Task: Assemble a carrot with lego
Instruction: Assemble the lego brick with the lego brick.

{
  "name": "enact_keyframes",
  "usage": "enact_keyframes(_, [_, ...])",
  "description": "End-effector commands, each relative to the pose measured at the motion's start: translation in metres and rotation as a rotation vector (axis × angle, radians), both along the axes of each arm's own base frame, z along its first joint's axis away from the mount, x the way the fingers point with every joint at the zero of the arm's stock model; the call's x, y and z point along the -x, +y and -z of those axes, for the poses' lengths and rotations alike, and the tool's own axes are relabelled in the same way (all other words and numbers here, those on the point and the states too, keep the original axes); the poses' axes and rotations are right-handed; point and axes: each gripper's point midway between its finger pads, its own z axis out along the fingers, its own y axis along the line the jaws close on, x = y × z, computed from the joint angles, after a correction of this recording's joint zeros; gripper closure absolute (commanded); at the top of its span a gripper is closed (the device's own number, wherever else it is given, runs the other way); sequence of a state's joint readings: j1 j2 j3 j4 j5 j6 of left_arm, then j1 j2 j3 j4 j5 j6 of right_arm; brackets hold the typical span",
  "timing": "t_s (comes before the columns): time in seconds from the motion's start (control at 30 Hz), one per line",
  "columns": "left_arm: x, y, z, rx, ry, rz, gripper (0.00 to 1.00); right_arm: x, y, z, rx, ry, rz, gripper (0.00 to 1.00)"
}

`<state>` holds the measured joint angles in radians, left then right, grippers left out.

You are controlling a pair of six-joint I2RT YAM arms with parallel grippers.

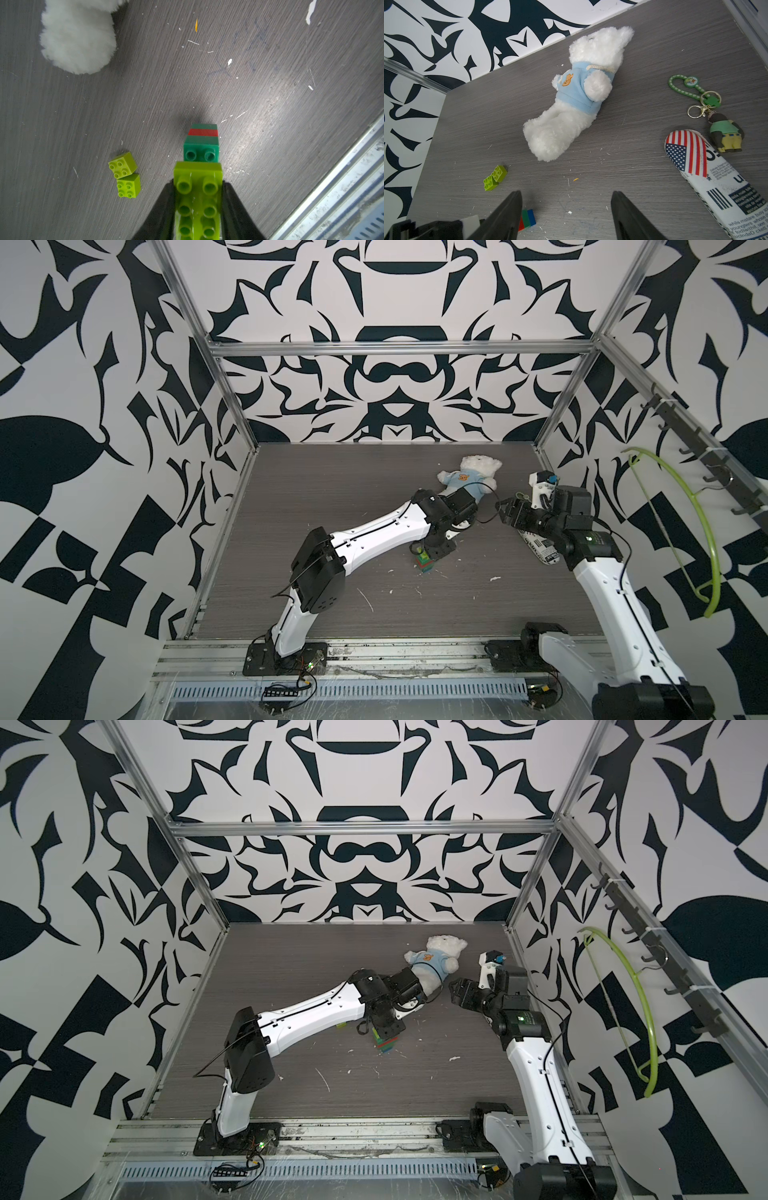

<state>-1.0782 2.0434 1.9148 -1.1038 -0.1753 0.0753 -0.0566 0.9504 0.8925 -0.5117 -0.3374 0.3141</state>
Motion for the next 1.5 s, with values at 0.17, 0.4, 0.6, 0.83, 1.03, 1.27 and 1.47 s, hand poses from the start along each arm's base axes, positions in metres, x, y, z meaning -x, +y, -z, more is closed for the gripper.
enact_keyframes(0.17, [0.013, 0.018, 0.028, -0.091, 0.076, 0.022, 1.0, -0.002, 0.002, -0.011, 0.005, -0.045, -0.017, 0.27])
enact_keyframes(0.4, [0.025, 0.021, 0.048, -0.108, 0.147, 0.043, 1.0, -0.001, 0.002, -0.011, 0.007, -0.044, -0.016, 0.27])
enact_keyframes(0.6, [0.033, 0.031, 0.064, -0.139, 0.183, 0.037, 1.0, -0.002, 0.002, -0.011, 0.006, -0.044, -0.017, 0.27])
enact_keyframes(0.83, [0.036, 0.045, 0.078, -0.157, 0.185, 0.008, 1.0, -0.003, 0.002, -0.01, 0.006, -0.041, -0.017, 0.27])
enact_keyframes(1.03, [0.031, 0.054, 0.079, -0.178, 0.079, 0.003, 1.0, -0.003, 0.002, -0.01, 0.004, -0.039, -0.017, 0.27])
enact_keyframes(1.27, [0.032, 0.052, 0.083, -0.209, 0.02, 0.014, 1.0, -0.004, 0.002, -0.01, 0.006, -0.039, -0.016, 0.27])
enact_keyframes(1.47, [0.039, 0.05, 0.085, -0.127, 0.128, -0.022, 1.0, -0.002, 0.002, -0.01, 0.006, -0.041, -0.017, 0.27])
